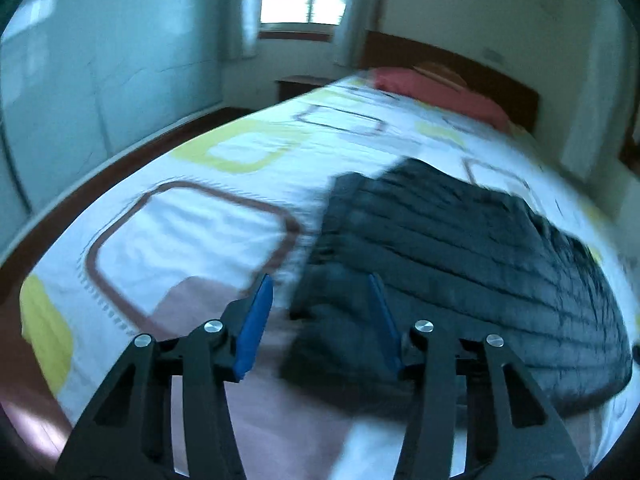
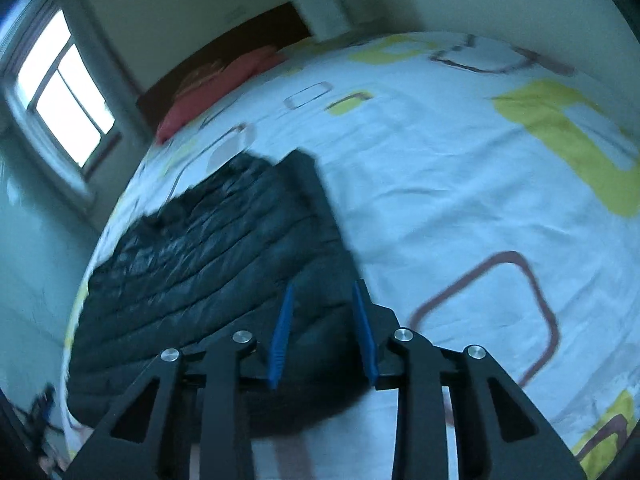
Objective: Fold large clothes
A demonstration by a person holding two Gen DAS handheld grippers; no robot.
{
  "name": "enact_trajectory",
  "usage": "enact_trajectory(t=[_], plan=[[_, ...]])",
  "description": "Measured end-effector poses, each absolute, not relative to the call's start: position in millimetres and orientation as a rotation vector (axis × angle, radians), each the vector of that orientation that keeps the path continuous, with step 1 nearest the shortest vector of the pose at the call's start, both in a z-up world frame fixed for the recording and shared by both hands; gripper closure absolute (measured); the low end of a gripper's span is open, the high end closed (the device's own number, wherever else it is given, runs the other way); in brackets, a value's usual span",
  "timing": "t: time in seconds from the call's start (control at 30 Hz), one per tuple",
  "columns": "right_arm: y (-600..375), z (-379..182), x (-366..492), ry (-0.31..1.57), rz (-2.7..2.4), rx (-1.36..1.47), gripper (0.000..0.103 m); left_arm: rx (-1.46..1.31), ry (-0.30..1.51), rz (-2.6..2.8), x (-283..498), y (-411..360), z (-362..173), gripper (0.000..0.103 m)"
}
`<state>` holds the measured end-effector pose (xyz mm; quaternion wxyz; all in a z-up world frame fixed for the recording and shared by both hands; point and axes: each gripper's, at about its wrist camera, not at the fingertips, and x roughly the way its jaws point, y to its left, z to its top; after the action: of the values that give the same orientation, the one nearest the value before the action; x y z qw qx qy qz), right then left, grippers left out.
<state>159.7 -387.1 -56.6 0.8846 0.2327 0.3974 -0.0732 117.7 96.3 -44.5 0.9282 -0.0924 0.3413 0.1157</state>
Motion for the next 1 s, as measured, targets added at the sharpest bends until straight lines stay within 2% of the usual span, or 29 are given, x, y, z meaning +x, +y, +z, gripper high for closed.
enact_trajectory(t=[0.13, 0.23, 0.4, 0.77, 0.87, 1.0], plan=[[-333.8, -53.5, 183.3, 0.873, -0.058, 0.362, 0.072, -0.118, 0.721, 0.134, 139.0, 48.4, -45.9, 0.055], [-298.7, -51.9, 204.6, 0.894, -0.013, 0.272, 0.072, -0.031, 0.735, 0.088, 160.2, 13.7, -49.7, 0.064], [-244.6, -52.9, 242.3, 0.914, 0.033, 0.168, 0.072, 0.049, 0.76, 0.07, 198.3, -29.8, -57.2, 0.069], [-199.3, -98.0, 269.8, 0.965, 0.021, 0.032, 0.072, 0.178, 0.829, 0.106, 227.6, -54.0, -109.5, 0.07], [-199.3, -88.6, 270.1, 0.973, 0.018, 0.042, 0.073, 0.167, 0.841, 0.095, 227.7, -53.0, -102.2, 0.074], [-195.5, -65.8, 275.0, 0.921, 0.03, 0.08, 0.073, 0.154, 0.786, 0.105, 229.3, -53.3, -78.6, 0.074]])
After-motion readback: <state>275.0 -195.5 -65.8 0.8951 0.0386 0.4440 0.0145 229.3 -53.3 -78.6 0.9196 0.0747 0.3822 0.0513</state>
